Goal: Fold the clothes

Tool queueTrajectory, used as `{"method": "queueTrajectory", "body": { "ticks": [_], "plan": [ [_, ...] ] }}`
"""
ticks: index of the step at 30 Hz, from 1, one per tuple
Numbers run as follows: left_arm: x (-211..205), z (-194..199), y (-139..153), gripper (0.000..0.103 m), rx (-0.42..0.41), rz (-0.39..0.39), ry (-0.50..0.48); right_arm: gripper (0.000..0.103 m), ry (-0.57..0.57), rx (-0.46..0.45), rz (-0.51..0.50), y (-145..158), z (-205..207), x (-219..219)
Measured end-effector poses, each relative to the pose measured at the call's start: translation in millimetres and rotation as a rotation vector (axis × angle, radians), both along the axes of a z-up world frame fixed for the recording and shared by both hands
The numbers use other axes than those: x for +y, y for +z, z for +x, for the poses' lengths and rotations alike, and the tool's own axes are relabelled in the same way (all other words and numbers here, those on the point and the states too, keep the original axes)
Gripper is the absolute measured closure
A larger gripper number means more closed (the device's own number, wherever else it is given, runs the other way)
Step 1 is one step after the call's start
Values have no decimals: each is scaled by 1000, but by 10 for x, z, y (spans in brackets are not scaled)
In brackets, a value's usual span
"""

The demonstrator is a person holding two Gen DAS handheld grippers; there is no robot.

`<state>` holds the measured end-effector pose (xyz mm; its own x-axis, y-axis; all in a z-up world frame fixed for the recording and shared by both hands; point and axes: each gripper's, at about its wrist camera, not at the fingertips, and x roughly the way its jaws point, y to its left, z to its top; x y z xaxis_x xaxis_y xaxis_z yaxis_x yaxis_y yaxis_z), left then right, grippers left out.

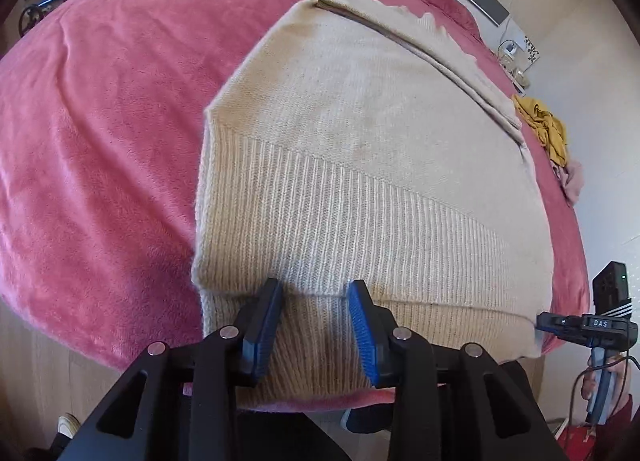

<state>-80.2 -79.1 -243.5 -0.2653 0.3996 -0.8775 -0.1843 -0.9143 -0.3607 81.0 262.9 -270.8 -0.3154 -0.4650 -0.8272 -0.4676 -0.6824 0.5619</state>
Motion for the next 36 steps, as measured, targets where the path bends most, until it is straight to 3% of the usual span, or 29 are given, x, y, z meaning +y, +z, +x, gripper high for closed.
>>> {"method": "queueTrajectory", "body": {
  "ticks": [2,4,6,9,13,17,19,21,22,27,30,36],
  "plan": [
    [-6,44,73,68,12,4,1,89,-27,-5,-30,-6,69,83],
    [14,39,193,68,47,19,-6,84,-26,13,-69,68,81,120],
    [88,-70,303,67,85,47,-23,65,-11,49,-108,197,41,145],
    [267,-395,552,67,141,82,-71,40,11,192,-124,561,-231,282],
    [646,-1127,886,66,209,86,-131,39,36,312,-107,944,-925,561],
    [1250,-2174,1126,66,229,106,-166,39,84,332,6,1158,-1882,786],
    [1552,-2708,1168,66,212,130,-177,40,46,347,-2,1171,-2329,1092],
    [1836,-3233,1201,66,190,158,-189,60,10,333,-11,1218,-2832,1419],
    [1981,-3460,1193,65,177,161,-200,64,0,326,-22,1202,-3126,1517],
    [2658,-4362,946,64,96,111,-277,63,-70,288,-80,1087,-4153,2146],
    [2962,-4732,661,63,39,83,-315,52,-104,262,-85,881,-4572,2333],
    [3154,-4997,243,63,-19,79,-332,52,-87,237,-91,534,-5099,2429]
  ]
}}
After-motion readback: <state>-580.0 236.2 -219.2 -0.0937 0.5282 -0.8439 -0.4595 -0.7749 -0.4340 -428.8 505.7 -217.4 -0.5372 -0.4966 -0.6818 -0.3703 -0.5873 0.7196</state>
